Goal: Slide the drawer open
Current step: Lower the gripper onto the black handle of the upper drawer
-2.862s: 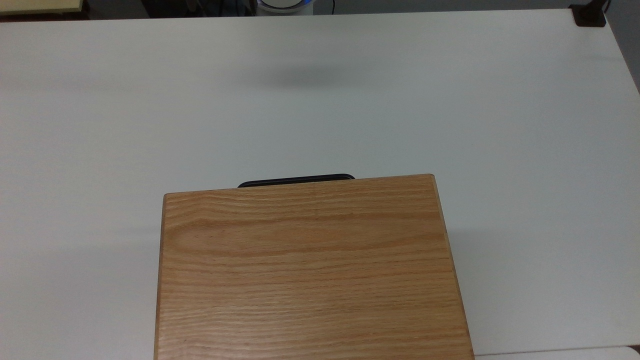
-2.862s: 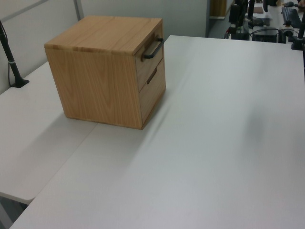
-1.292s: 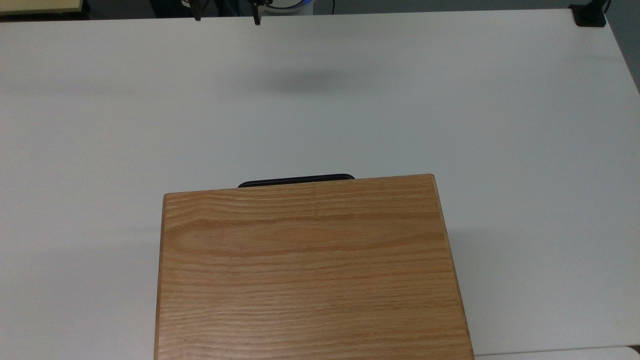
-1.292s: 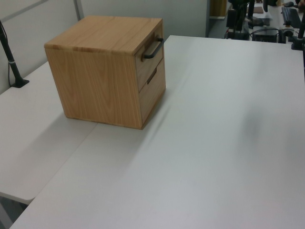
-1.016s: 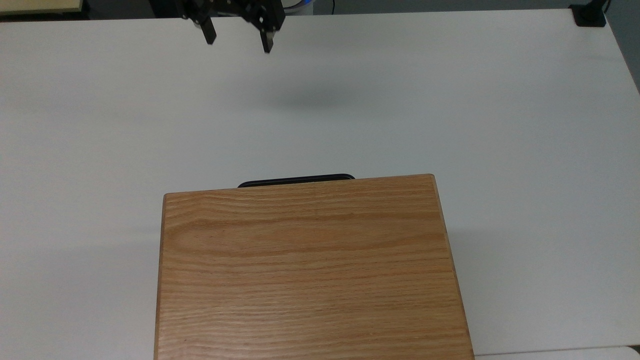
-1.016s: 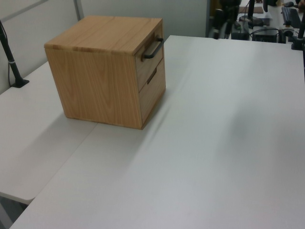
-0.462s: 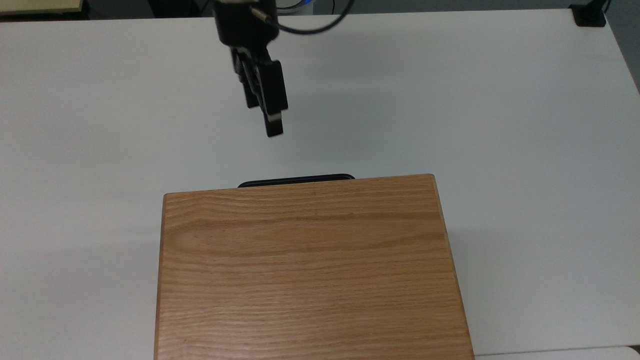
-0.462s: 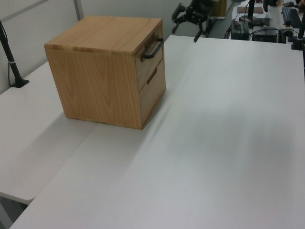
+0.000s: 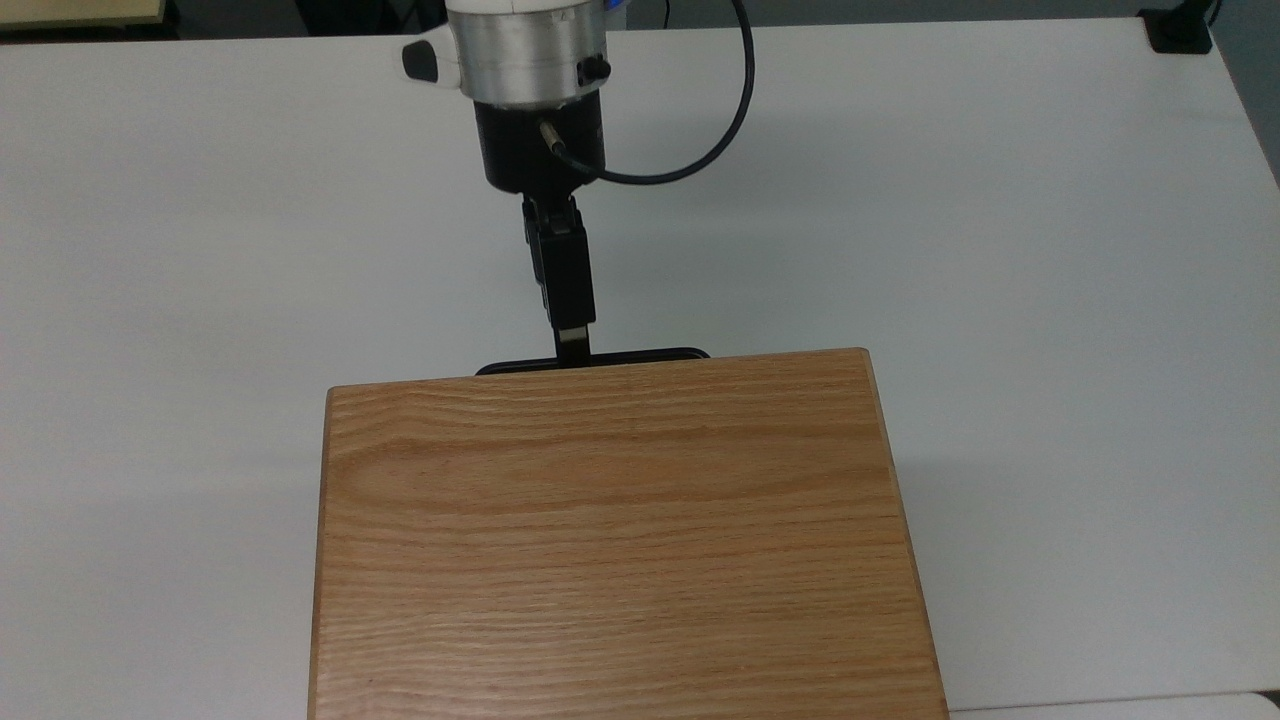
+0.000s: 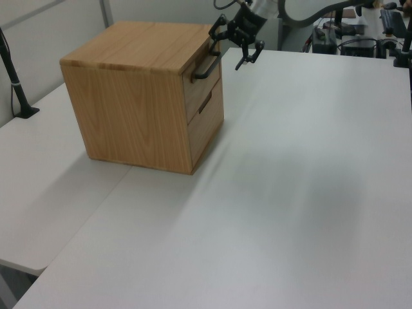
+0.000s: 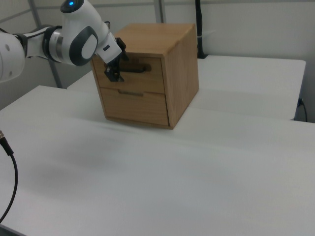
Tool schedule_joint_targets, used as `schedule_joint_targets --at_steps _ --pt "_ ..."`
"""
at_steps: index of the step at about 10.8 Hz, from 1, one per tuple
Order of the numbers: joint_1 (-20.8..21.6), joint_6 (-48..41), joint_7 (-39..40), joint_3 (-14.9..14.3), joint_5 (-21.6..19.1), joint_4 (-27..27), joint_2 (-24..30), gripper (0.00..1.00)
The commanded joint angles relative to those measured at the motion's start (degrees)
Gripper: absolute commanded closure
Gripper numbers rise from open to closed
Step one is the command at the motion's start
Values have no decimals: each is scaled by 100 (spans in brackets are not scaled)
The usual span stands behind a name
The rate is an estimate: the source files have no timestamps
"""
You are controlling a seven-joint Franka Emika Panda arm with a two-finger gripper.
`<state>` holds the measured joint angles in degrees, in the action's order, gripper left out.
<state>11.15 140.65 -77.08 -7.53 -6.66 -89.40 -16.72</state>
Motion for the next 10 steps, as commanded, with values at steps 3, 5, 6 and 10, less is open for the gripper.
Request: schedule_joint_targets --at_steps 3,5,6,10 --pt "116 243 -131 -38 287 283 -359 64" --pt "125 243 -96 -38 279 265 -341 100" --pt "125 243 -88 -29 279 248 -315 100" --pt "221 243 140 -29 262 -259 52 100"
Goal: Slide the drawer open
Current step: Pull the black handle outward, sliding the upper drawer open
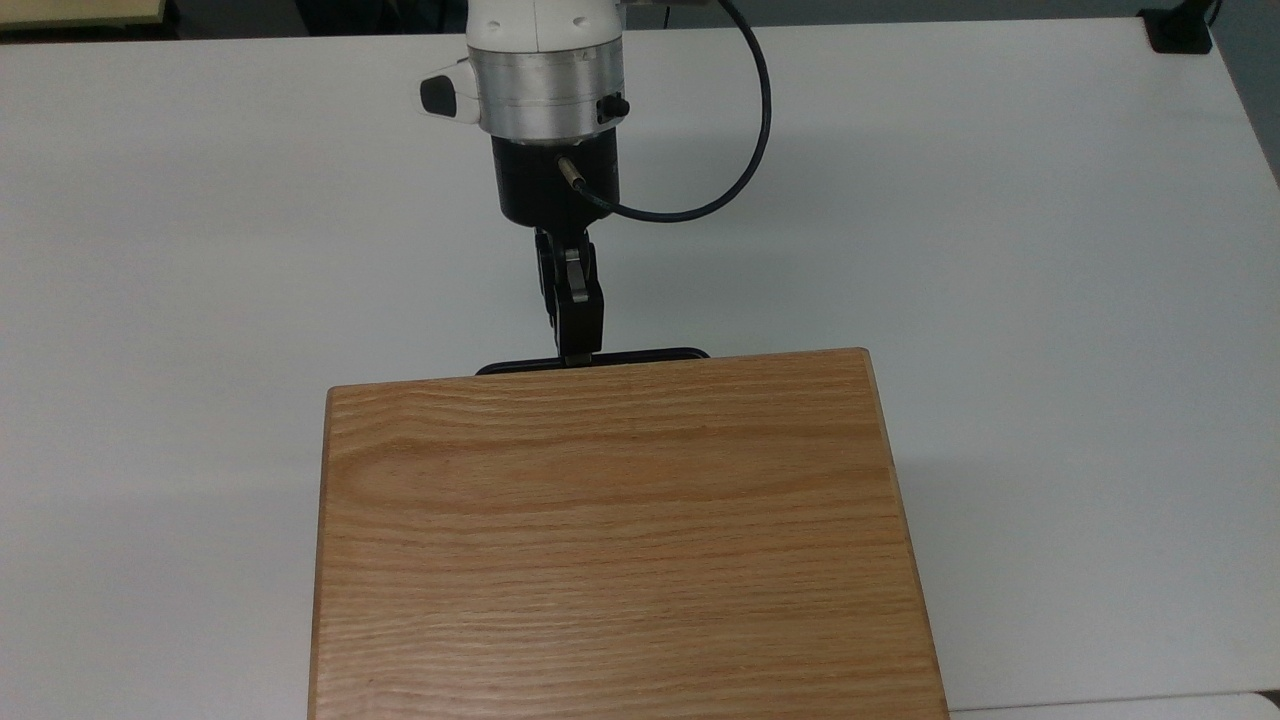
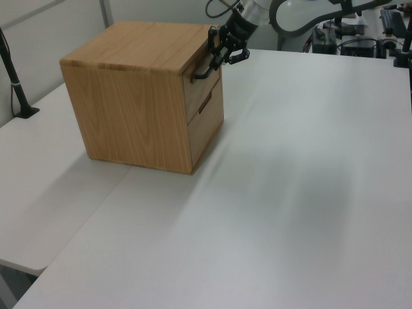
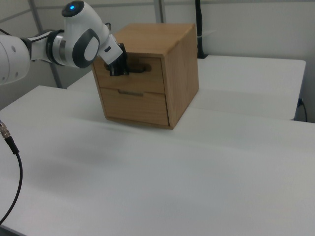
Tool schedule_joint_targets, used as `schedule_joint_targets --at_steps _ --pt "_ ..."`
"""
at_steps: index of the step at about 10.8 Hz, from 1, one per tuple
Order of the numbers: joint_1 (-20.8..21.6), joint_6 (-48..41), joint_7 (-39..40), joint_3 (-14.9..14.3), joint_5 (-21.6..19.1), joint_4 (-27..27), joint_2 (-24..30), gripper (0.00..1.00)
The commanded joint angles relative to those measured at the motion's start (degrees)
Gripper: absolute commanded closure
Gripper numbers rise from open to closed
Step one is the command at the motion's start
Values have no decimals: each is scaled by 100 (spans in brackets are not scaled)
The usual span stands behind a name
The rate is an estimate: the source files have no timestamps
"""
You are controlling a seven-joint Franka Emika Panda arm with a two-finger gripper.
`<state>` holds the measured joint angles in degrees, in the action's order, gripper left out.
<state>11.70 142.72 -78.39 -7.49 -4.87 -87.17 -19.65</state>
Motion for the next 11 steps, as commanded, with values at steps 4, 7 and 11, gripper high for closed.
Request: schedule_joint_targets --at_steps 4,7,11 --pt "149 28 746 -25 4 -2002 1865 100" --pt "87 -68 1273 -42 -31 -2778 2728 100" --pt "-10 -833 1984 -95 -92 -3217 3186 100"
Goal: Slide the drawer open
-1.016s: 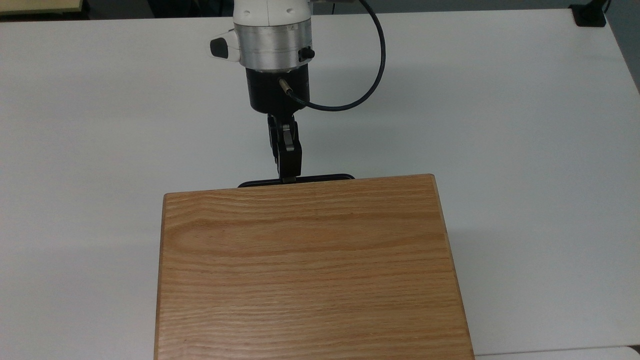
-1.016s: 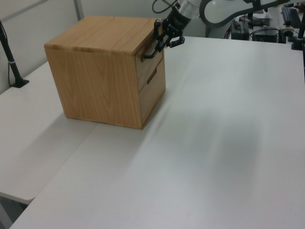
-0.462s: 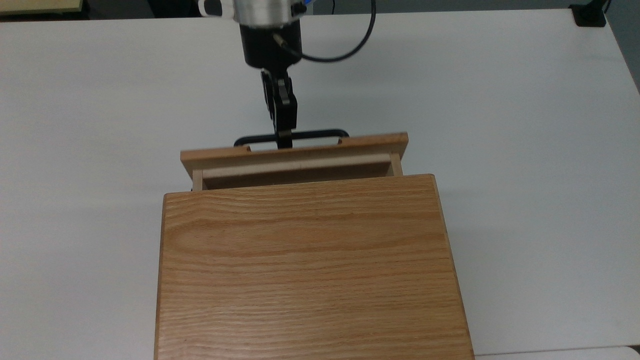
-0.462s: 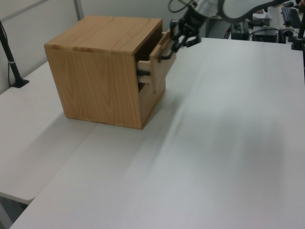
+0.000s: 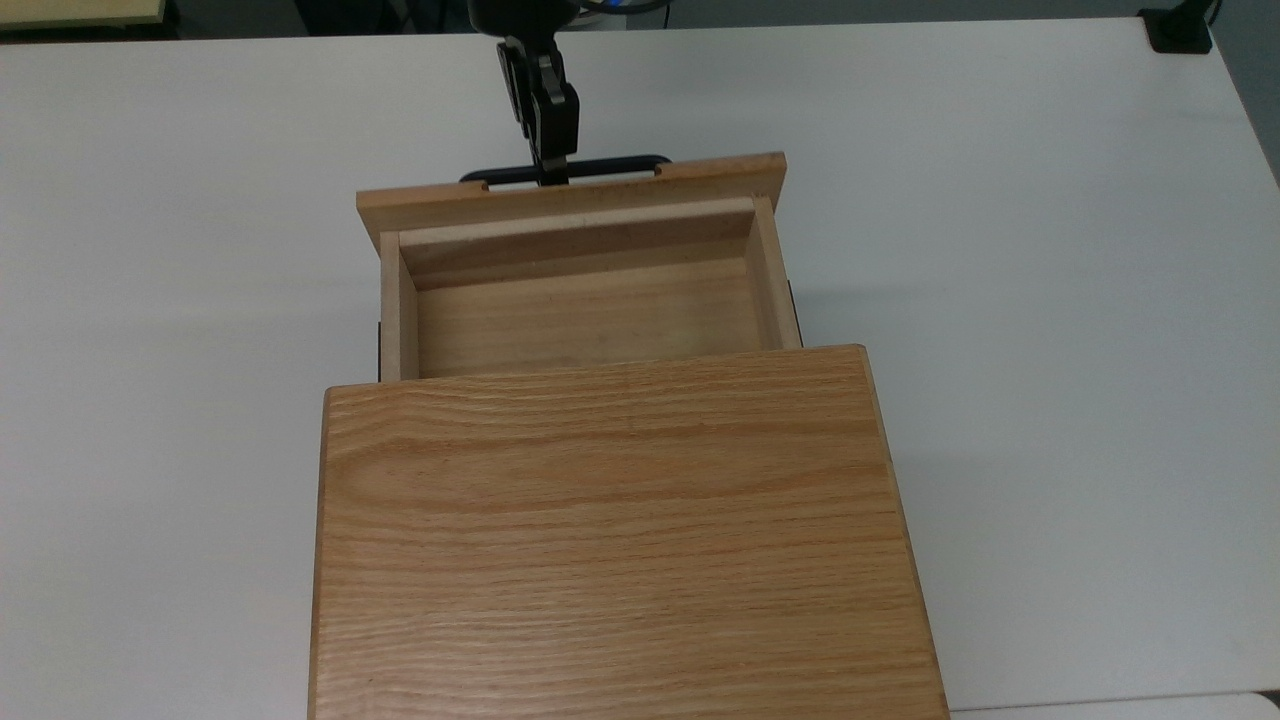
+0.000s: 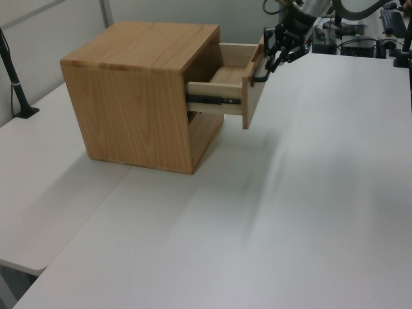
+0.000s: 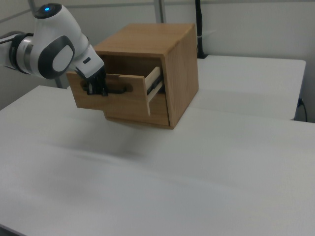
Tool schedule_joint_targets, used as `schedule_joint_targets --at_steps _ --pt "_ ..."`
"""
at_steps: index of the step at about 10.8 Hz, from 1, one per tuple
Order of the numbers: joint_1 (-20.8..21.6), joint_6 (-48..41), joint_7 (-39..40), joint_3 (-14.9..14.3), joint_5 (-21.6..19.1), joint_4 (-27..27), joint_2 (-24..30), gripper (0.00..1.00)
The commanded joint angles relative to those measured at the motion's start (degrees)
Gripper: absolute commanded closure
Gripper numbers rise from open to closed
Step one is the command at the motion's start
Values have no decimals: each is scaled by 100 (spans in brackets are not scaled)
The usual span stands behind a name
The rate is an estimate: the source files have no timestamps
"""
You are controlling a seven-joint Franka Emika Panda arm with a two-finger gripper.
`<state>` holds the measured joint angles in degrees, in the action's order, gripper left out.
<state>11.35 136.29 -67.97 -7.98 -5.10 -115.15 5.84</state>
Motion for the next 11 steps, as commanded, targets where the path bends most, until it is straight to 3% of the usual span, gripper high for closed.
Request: schedule_joint_targets --at_steps 1,3,4,5,6,9,11 --pt "34 -313 1092 -46 -131 -551 759 100" --pt "-27 -655 1268 -46 -289 -587 848 100" --pt "-45 -805 1330 -46 -342 -587 866 86" --pt "-45 -963 1339 -46 -439 -579 866 25" --pt "-54 -1138 1330 -46 -474 -561 866 0" --pt "-54 -1367 1374 -46 -475 -482 910 0" --pt "-89 -2015 2421 -46 -466 -255 910 0"
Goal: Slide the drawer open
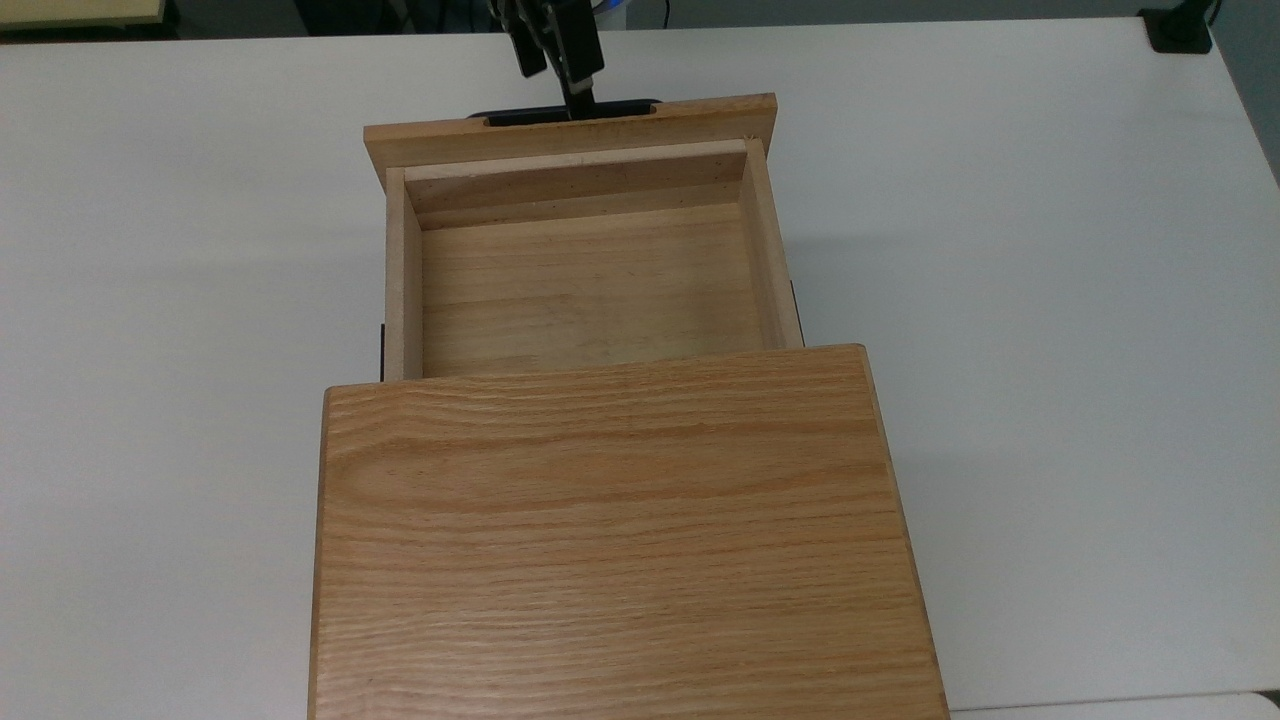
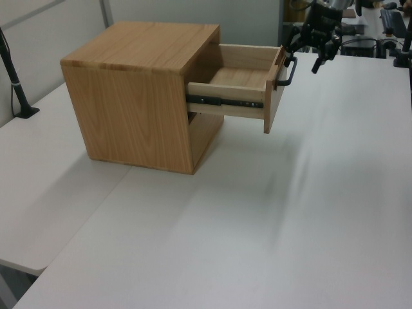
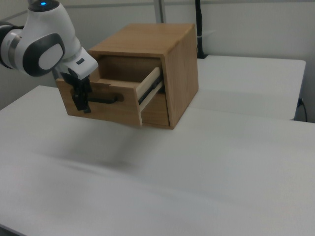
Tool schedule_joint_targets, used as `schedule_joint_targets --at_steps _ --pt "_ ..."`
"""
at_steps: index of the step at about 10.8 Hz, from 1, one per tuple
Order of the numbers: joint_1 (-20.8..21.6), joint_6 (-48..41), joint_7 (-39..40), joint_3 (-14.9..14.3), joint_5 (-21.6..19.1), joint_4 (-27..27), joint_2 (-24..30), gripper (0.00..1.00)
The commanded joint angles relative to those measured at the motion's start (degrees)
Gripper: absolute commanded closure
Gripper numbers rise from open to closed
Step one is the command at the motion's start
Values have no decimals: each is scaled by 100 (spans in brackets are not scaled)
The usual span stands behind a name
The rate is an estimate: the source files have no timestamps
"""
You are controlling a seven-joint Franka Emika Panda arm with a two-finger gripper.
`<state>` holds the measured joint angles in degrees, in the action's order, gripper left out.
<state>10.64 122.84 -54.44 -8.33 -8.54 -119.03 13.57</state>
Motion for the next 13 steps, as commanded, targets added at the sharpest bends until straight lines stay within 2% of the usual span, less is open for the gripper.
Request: schedule_joint_targets --at_steps 1,3,6,8,10,13 --pt "-79 -1161 1903 -11 -112 299 111 0" --pt "-307 -1883 3520 -19 -34 703 59 0" --pt "-527 -2659 6158 -19 607 1503 -204 0" --pt "-667 -2712 6376 -19 775 2012 -643 0" --pt "-773 -3202 6367 -19 775 2557 -960 0" --pt "-765 -3345 6367 33 775 2745 -1040 0"
